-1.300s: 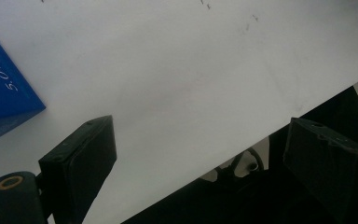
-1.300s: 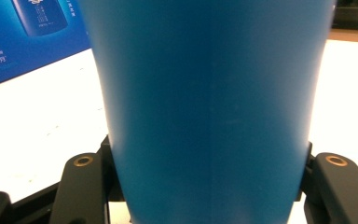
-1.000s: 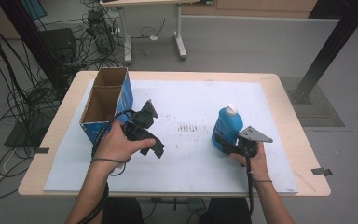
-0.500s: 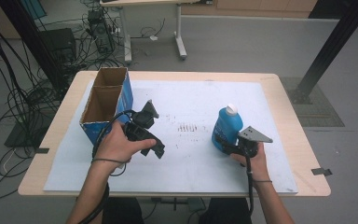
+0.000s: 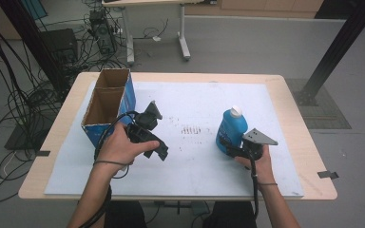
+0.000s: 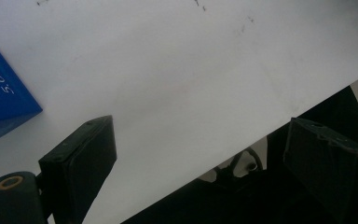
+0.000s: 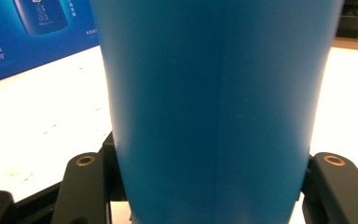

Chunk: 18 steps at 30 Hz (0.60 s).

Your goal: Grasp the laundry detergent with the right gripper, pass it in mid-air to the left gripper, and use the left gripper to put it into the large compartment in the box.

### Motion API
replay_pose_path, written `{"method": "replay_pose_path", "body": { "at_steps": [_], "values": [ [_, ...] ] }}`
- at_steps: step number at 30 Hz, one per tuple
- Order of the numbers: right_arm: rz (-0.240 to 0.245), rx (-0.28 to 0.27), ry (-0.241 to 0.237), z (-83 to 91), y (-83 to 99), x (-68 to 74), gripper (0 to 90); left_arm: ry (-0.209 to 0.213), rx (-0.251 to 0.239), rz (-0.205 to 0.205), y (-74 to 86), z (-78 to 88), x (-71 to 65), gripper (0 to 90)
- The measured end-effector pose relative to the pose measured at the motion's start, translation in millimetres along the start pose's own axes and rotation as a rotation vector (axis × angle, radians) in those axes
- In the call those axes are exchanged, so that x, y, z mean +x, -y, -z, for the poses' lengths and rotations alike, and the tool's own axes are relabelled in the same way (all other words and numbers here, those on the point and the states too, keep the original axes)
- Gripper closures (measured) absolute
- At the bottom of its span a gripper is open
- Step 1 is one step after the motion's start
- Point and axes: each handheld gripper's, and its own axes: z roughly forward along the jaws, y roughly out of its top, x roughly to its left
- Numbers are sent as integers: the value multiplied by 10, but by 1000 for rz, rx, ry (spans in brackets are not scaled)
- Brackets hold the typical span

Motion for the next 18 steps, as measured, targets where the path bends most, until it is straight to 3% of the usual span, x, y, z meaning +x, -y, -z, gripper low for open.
{"method": "replay_pose_path", "body": {
  "at_steps": [18],
  "values": [
    [10, -13, 4, 2, 15, 7, 404, 0, 3, -2, 7, -1, 7, 97]
  ]
}}
